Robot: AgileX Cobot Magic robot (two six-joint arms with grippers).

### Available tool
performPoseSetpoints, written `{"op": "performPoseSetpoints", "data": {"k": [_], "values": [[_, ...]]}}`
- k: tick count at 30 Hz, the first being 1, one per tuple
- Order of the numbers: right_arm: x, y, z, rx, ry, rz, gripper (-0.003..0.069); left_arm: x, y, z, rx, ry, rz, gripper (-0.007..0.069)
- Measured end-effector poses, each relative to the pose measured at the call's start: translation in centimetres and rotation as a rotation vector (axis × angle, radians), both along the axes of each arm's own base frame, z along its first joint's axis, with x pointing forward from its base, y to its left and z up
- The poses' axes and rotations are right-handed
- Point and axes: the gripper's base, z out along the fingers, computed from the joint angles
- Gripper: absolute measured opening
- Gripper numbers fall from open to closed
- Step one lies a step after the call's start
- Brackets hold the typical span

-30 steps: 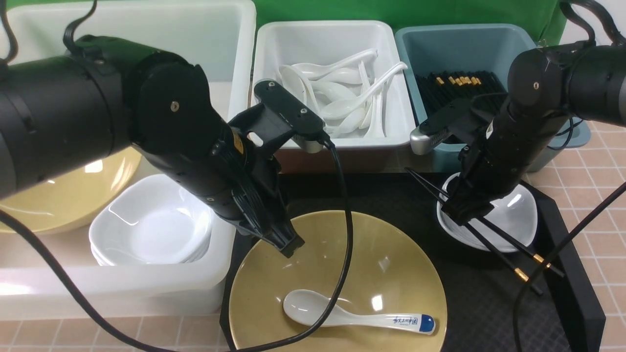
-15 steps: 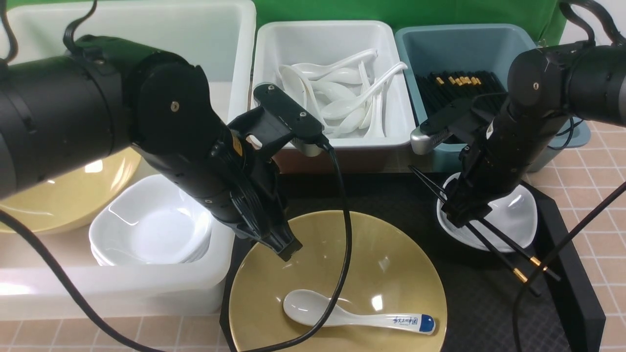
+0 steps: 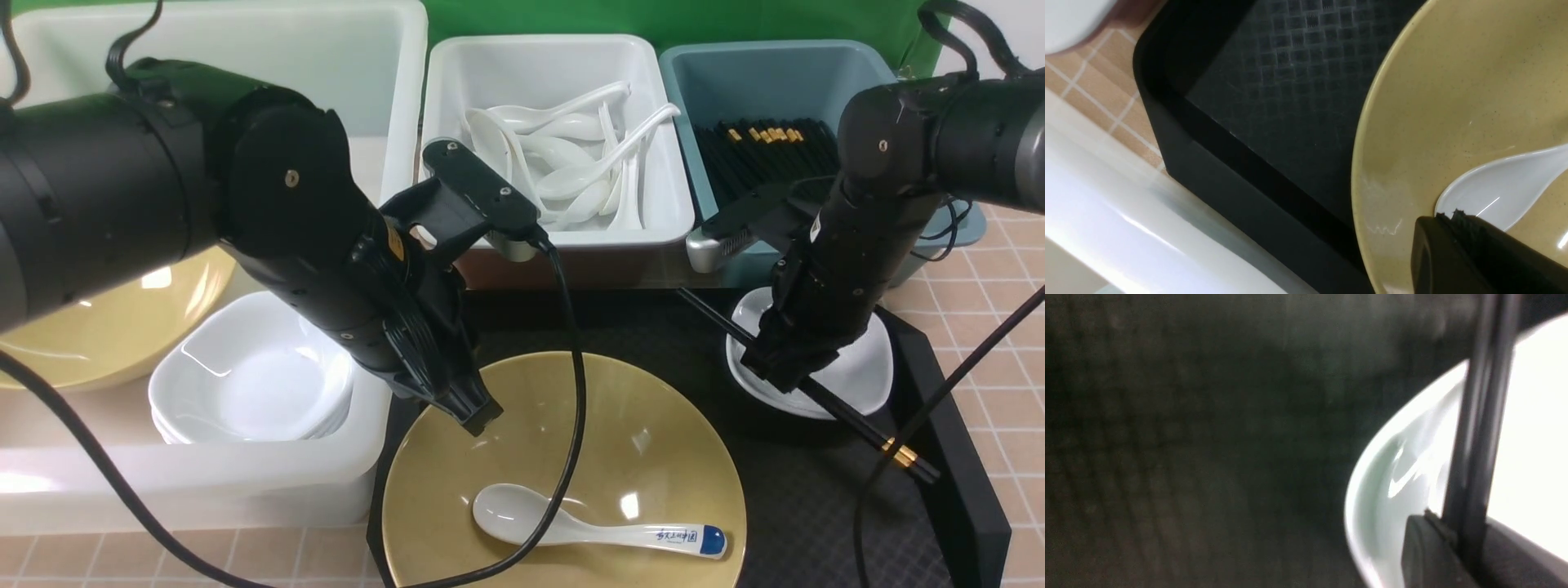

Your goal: On brown table put chopsticks spoon bowls plates into blue grey white boxes.

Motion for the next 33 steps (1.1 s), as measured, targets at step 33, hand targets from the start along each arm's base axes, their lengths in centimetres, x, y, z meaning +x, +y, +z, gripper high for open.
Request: {"op": "performPoseSetpoints", "data": {"k": [33], "values": [[12.1, -6.9, 6.8, 0.287, -0.761, -0.487, 0.0209, 8.2, -2.2, 9.7, -0.371, -0.364, 0.179, 0.0001]]}}
